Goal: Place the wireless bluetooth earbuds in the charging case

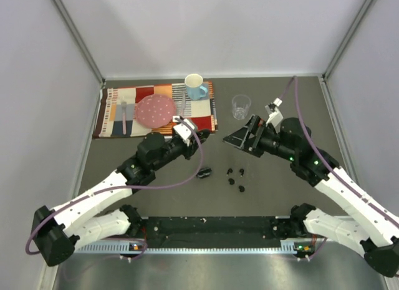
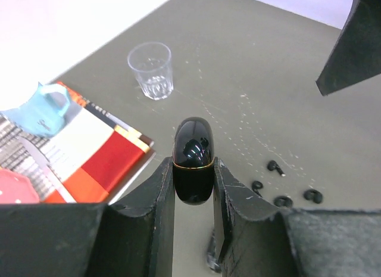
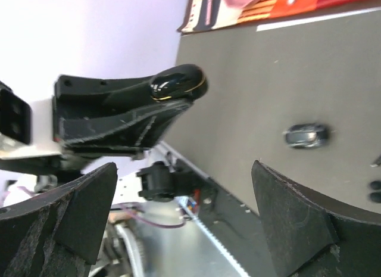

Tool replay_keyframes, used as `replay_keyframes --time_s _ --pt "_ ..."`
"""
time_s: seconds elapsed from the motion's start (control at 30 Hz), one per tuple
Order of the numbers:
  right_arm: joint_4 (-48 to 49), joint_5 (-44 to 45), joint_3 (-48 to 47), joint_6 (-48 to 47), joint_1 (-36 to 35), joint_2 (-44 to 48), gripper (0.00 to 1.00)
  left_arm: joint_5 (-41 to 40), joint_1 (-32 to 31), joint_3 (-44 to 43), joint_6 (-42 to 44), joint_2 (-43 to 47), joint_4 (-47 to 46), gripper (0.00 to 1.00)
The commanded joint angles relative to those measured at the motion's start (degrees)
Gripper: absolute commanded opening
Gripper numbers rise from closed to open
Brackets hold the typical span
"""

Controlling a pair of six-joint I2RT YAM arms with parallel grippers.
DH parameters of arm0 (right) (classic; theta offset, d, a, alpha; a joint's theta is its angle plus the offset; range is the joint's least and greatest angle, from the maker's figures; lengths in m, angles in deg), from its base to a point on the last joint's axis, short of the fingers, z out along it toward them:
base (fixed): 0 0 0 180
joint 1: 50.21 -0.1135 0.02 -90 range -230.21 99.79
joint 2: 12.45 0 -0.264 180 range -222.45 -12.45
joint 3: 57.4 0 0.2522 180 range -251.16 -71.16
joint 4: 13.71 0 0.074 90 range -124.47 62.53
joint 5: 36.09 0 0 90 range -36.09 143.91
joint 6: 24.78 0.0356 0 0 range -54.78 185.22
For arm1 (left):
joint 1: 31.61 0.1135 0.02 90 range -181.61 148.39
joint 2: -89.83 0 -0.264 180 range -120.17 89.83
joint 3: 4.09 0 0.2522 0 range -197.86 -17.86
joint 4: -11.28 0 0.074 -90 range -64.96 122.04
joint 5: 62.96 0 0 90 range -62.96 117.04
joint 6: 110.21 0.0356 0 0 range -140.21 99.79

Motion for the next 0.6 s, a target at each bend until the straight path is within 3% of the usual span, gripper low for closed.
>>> replay_keyframes --time_s 0.0,0.2,0.57 --pt "3.43 -7.46 -4.54 13.57 0.29 -3.60 0.95 -9.00 -3.83 2.61 12.47 1.17 -13.62 0.00" --pt "2.81 -5.26 -7.27 15.78 -0.15 -7.38 0.92 -14.21 -8.85 1.74 20.13 -1.64 -16.18 0.00" --pt "2.72 -2.80 -11.57 16.13 -0.32 -16.26 0.84 -19.40 -13.78 2.35 26.12 -3.84 -19.26 0.00"
